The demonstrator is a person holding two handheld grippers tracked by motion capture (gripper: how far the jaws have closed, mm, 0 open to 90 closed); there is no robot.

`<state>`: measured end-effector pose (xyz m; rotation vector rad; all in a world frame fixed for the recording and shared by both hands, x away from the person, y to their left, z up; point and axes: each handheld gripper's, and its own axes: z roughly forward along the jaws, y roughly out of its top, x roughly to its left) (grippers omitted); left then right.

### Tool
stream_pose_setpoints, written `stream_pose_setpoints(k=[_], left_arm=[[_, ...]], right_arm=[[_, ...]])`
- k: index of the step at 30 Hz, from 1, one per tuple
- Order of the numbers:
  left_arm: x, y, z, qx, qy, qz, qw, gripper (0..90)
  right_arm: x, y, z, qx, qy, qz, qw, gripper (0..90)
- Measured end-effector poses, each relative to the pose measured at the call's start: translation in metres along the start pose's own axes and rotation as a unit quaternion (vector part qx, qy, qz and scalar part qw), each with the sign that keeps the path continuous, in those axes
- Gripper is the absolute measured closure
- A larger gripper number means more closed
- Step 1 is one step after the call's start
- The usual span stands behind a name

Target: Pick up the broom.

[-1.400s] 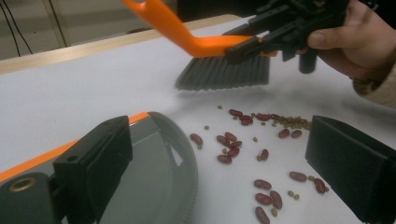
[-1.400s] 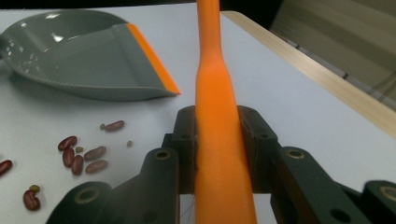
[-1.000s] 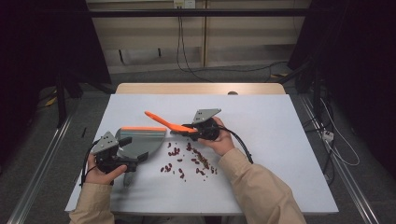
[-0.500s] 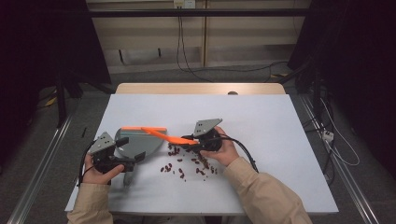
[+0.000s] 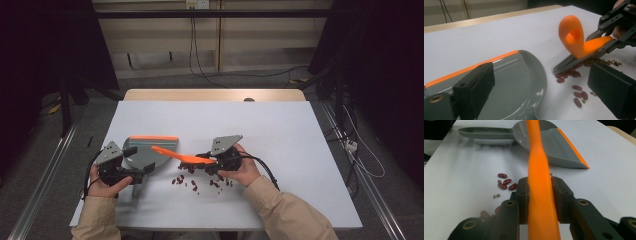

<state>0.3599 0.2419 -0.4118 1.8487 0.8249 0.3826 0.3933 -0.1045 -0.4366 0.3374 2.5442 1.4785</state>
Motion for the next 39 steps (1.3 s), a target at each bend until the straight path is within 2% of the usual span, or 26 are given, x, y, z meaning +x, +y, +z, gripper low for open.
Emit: stream_pose_setpoints(k=[4,10,14,16,19,22,26,39], left_arm=[[0.0,0.0,0.0,0.002,-0.001,0.003,1.0,7.4],[0.0,0.0,0.0,0.002,0.0,0.004,1.0,7.4],[0.0,0.0,0.001,0.003,-0.001,0.004,1.0,7.4],[0.0,0.0,0.001,0.003,-0.002,0.001,1.0,7.5],[0.002,-0.001,0.001,0.005,-0.001,0.0,1.0,7.5],[0.003,-0.001,0.001,0.004,0.001,-0.001,1.0,7.4],[0.003,-0.001,0.001,0.003,0.001,-0.001,1.0,7.4],[0.002,0.0,-0.001,0.001,0.004,0.001,1.0,7.5]], right_arm=[[-0.002,0.001,-0.003,-0.01,-0.006,0.007,0.9999,71.1],[-0.018,0.008,-0.004,-0.027,-0.023,0.018,0.9992,71.2],[-0.029,0.016,0.005,-0.029,-0.023,0.017,0.9992,71.2],[-0.033,0.018,0.012,-0.018,-0.026,0.011,0.9995,71.2],[-0.036,0.016,0.023,-0.007,-0.018,0.015,0.9997,71.2],[-0.036,0.016,0.029,-0.011,-0.009,0.016,0.9998,71.2],[-0.033,0.018,0.03,-0.002,0.011,0.008,0.9999,71.1],[-0.015,0.014,0.01,0.016,0.035,-0.004,0.9992,71.2]])
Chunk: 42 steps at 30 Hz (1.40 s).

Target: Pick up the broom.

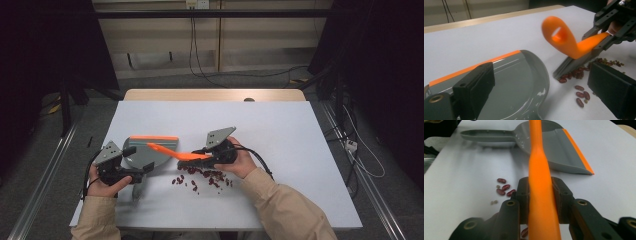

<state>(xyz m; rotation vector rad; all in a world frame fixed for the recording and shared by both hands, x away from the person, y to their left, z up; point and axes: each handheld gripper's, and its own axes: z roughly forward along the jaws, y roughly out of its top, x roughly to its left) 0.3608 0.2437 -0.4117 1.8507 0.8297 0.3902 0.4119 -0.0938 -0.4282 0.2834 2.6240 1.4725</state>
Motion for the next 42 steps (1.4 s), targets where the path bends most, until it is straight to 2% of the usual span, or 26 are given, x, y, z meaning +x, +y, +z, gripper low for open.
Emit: stream_pose_setpoints(k=[3,6,10,12,13,14,19,22,24,26,30,32,36,37,39,42], left_arm=[[-0.001,0.0,0.0,-0.001,-0.001,0.0,1.0,7.5],[-0.001,0.001,0.0,-0.001,-0.001,0.003,1.0,7.5],[0.0,0.001,0.0,0.0,0.0,0.003,1.0,7.5],[-0.001,0.001,0.0,-0.001,-0.001,0.0,1.0,7.4],[0.0,0.001,0.0,-0.002,-0.001,0.001,1.0,7.5],[0.0,0.001,0.0,-0.001,-0.001,0.001,1.0,7.5],[0.001,0.0,0.0,0.001,0.001,0.001,1.0,7.4],[0.0,0.0,-0.001,-0.002,0.0,-0.001,1.0,7.5],[0.0,0.0,-0.001,-0.001,0.0,0.0,1.0,7.5],[0.0,0.0,-0.001,0.0,0.001,0.0,1.0,7.5],[0.0,0.001,-0.001,-0.001,0.001,0.003,1.0,7.4],[0.0,0.001,-0.001,-0.001,0.0,0.003,1.0,7.4],[0.0,0.001,0.0,-0.001,-0.001,0.002,1.0,7.5],[0.0,0.001,0.0,-0.001,0.0,0.004,1.0,7.4],[0.0,0.001,0.0,-0.001,0.0,0.003,1.0,7.5],[0.0,0.001,-0.001,-0.001,0.002,0.003,1.0,7.4]], right_arm=[[0.003,0.001,-0.005,0.001,-0.003,-0.004,1.0,71.1],[0.001,0.004,-0.007,-0.012,-0.014,0.002,0.9998,71.2],[-0.006,0.004,-0.003,-0.02,-0.039,0.0,0.999,71.2],[-0.009,0.001,0.002,-0.009,-0.052,-0.002,0.9986,71.2],[-0.01,-0.001,0.004,-0.006,-0.05,0.001,0.9987,71.2],[-0.011,-0.003,0.004,-0.015,-0.04,0.016,0.9989,71.2],[0.0,-0.001,0.005,-0.004,-0.039,0.01,0.9992,71.1],[0.004,-0.001,0.003,-0.008,-0.034,0.022,0.9991,71.1],[0.007,-0.002,0.003,-0.008,-0.043,0.018,0.9989,71.2],[0.007,-0.003,0.0,-0.018,-0.054,0.031,0.9979,71.2],[0.007,0.0,-0.012,-0.041,-0.087,0.063,0.9933,71.2],[0.01,0.004,-0.019,-0.062,-0.099,0.086,0.9894,71.2],[0.022,0.008,-0.028,-0.094,-0.122,0.149,0.9767,71.2],[0.026,0.008,-0.028,-0.102,-0.126,0.166,0.9726,71.2],[0.034,0.008,-0.027,-0.115,-0.128,0.192,0.9662,71.2],[0.047,0.007,-0.022,-0.122,-0.125,0.218,0.9602,71.2]])
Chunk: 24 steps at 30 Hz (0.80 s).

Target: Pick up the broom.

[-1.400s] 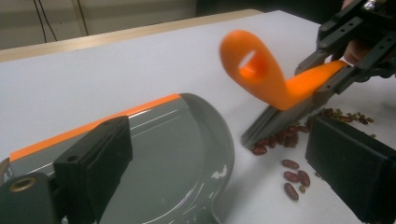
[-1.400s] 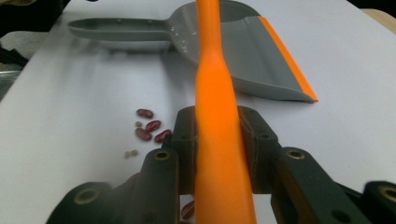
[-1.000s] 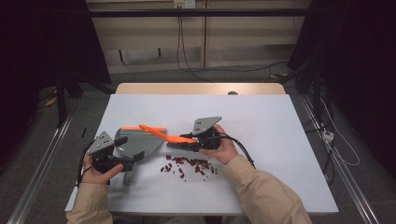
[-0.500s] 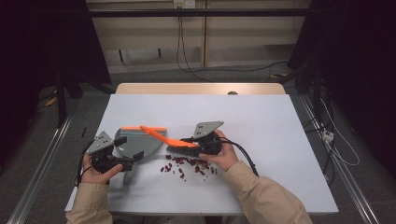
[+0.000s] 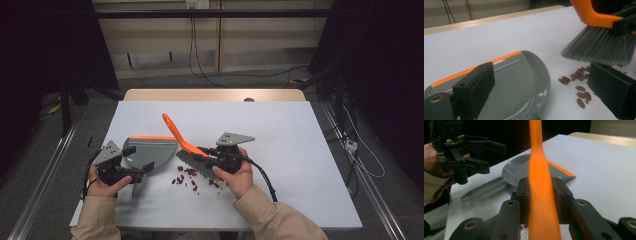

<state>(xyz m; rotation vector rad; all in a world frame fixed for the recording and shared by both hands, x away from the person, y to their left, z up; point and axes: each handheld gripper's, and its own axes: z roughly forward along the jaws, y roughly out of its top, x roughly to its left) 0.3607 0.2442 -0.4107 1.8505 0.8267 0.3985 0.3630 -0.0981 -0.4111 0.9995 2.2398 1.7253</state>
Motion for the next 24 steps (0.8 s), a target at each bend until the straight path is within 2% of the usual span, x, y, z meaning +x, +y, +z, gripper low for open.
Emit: stream_pose_setpoints(k=[5,8,15,18,24], left_arm=[[0.0,0.0,-0.001,-0.004,0.001,-0.001,1.0,7.4],[0.001,0.0,-0.001,-0.004,0.001,0.0,1.0,7.5],[0.001,0.0,-0.002,-0.006,0.005,0.002,1.0,7.4],[0.001,0.001,-0.003,-0.006,0.006,0.002,1.0,7.4],[0.002,0.001,-0.003,-0.007,0.006,0.002,1.0,7.4]], right_arm=[[0.013,-0.008,0.004,0.002,0.01,0.034,0.9994,71.3],[0.021,-0.011,0.005,0.01,0.005,0.032,0.9994,71.2],[0.035,-0.021,0.018,0.013,0.006,0.06,0.9981,71.3],[0.039,-0.025,0.024,0.015,0.017,0.073,0.9971,71.3],[0.044,-0.026,0.03,0.016,0.029,0.082,0.9961,71.3]])
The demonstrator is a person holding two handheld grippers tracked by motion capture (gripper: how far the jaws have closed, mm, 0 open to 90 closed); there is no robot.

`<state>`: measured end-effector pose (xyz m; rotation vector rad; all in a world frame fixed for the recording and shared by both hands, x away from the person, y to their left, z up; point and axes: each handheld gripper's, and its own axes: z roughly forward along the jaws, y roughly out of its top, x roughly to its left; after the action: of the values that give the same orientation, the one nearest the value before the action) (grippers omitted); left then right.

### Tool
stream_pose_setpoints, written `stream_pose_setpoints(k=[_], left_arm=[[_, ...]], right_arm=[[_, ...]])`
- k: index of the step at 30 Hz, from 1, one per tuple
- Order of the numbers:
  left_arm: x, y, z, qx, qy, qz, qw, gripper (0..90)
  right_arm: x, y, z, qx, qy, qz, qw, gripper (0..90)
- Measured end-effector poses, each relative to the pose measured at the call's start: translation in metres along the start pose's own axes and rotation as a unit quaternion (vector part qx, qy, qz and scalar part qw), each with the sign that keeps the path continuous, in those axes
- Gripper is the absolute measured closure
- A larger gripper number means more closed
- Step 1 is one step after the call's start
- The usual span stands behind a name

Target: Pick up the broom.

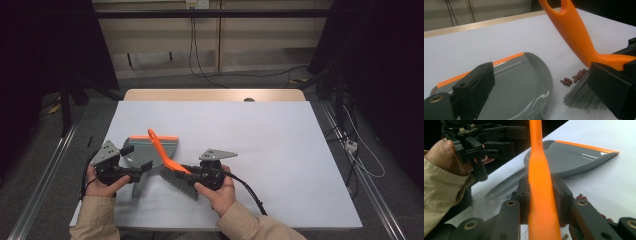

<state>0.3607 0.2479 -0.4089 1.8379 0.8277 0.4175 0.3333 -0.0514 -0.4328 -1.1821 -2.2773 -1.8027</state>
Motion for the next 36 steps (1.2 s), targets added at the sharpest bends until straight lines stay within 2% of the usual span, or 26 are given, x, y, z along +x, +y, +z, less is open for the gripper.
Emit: stream_pose_setpoints(k=[9,12,14,17,21,24,36], left_arm=[[0.0,0.0,-0.001,-0.002,0.002,-0.001,1.0,7.5],[0.0,0.0,-0.001,-0.003,0.001,-0.002,1.0,7.5],[0.0,0.0,-0.001,-0.003,0.002,-0.001,1.0,7.5],[0.001,0.0,-0.001,-0.002,0.003,-0.003,1.0,7.5],[0.0,0.0,-0.001,-0.003,0.002,-0.002,1.0,7.5],[0.001,0.0,-0.002,-0.002,0.003,0.001,1.0,7.4],[0.0,0.0,-0.001,0.001,0.003,0.004,1.0,7.5]], right_arm=[[0.002,-0.009,0.016,0.014,0.009,0.02,0.9997,71.2],[-0.001,-0.009,0.021,0.012,-0.009,0.009,0.9998,71.3],[-0.007,-0.007,0.023,0.014,-0.017,0.028,0.9994,71.4],[-0.014,-0.006,0.024,0.022,-0.037,0.04,0.9983,71.3],[-0.021,-0.006,0.024,0.04,-0.064,0.04,0.9963,69.5],[-0.027,-0.008,0.021,0.047,-0.072,0.054,0.9948,69.3],[-0.038,-0.008,-0.001,0.046,-0.102,0.053,0.9923,69.2]])
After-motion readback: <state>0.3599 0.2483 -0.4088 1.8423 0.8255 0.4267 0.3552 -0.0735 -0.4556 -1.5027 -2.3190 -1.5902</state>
